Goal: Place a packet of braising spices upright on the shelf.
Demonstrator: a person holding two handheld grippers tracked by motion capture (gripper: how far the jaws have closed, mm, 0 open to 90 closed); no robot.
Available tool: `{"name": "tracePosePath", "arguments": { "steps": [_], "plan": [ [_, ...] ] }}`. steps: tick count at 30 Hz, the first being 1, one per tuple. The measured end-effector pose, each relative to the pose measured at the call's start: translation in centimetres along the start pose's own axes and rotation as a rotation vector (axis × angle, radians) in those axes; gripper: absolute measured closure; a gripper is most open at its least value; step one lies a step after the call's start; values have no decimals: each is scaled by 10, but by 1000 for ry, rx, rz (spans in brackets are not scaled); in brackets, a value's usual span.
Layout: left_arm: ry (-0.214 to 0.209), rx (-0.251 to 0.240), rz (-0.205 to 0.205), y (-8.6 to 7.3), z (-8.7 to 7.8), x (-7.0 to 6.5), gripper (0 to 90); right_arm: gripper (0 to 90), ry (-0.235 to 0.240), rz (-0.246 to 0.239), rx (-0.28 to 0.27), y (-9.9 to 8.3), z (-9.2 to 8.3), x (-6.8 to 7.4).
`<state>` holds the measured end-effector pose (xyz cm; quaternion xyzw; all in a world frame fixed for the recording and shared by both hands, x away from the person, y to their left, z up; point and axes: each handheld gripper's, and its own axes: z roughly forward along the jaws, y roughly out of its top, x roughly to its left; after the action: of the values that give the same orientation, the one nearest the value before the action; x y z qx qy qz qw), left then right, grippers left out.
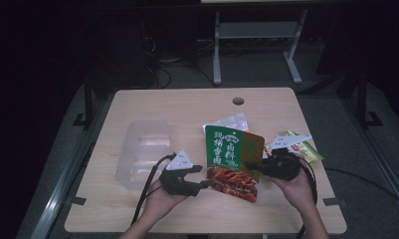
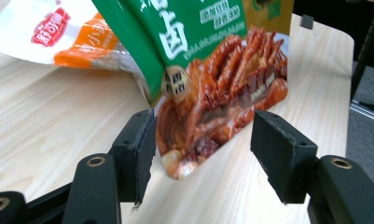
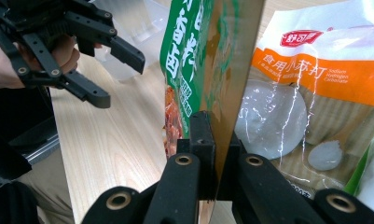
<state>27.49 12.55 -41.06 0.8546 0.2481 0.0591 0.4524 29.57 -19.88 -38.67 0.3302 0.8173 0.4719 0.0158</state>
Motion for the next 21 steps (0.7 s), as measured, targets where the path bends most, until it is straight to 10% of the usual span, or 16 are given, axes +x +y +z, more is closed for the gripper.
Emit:
{"name": "tracePosePath", "arguments": {
  "steps": [21],
  "plan": [
    [-42,-1,32,-33,-19,-16,307,895,-20,-31,-6,7,-1,13]
  ]
}}
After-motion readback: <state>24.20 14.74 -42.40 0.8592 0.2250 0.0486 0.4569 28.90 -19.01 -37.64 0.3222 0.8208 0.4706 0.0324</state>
